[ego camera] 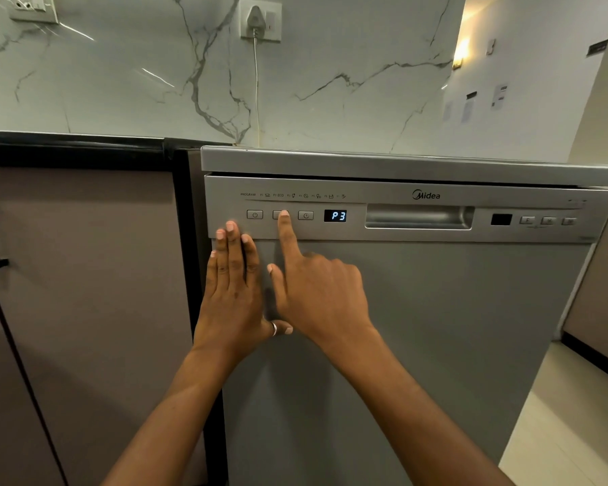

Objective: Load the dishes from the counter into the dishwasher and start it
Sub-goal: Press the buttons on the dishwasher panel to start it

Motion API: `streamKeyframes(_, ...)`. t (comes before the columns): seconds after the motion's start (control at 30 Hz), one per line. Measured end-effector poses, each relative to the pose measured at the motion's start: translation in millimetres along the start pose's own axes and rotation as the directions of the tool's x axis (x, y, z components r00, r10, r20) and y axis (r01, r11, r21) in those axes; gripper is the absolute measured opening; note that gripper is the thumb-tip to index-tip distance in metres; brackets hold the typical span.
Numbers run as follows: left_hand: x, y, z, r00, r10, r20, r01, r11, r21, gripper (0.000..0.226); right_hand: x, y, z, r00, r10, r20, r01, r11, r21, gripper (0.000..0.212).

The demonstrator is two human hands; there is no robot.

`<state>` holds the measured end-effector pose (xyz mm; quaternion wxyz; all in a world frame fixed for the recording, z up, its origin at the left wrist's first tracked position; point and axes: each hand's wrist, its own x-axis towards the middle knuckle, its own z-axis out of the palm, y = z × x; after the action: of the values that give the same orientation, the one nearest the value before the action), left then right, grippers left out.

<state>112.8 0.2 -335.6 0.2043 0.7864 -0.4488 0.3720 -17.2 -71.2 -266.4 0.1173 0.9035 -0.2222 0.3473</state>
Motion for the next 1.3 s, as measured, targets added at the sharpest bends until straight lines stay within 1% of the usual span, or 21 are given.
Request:
streamKeyframes(0.17, 0, -1, 1, 1.0, 0.005, -0.009, -0.005, 1.0, 0.0, 0.135, 2, 1, 3, 1.0, -0.008, 0.005, 0.008, 1.0, -0.013, 0.071)
streamKeyframes(0.57, 0, -1, 3, 1.0, -0.014, -0.001, 0.014, 1.0, 0.005, 0.145, 9, 0, 5, 1.0, -0.001, -0.009, 0.001, 1.0, -0.017, 0.064)
streamKeyframes(0.77, 1, 0, 2, 1.0, -0.022, -0.007, 0.022, 1.0, 0.018, 0.156, 11, 2, 7, 1.0, -0.006, -0.009, 0.005, 0.999, -0.044, 0.063)
streamKeyframes(0.87, 0, 2, -1, 0.999, -0.032, 0.009, 0.031, 0.999, 0.015, 0.161, 12, 2, 4, 0.999, 0.0, -0.042, -0.002, 0.998, -0.065, 0.062)
streamKeyframes(1.03, 0, 6, -5, 0.998, -0.056, 0.023, 0.056, 0.998, 0.01, 0.154, 5, 5, -6, 0.996, -0.079, -0.052, 0.078, 0.997, -0.022, 0.061)
streamKeyframes(1.17, -1, 7, -8, 0.995, -0.075, 0.067, 0.072, 0.997, 0.038, 0.157, -4, 6, -9, 0.995, -0.024, -0.099, 0.02, 0.999, -0.036, 0.058)
streamKeyframes(1.3, 0, 11, -13, 0.993, -0.091, 0.08, 0.086, 0.994, 0.065, 0.161, -12, 14, -4, 0.99, -0.041, -0.135, 0.045, 0.998, 0.031, 0.059)
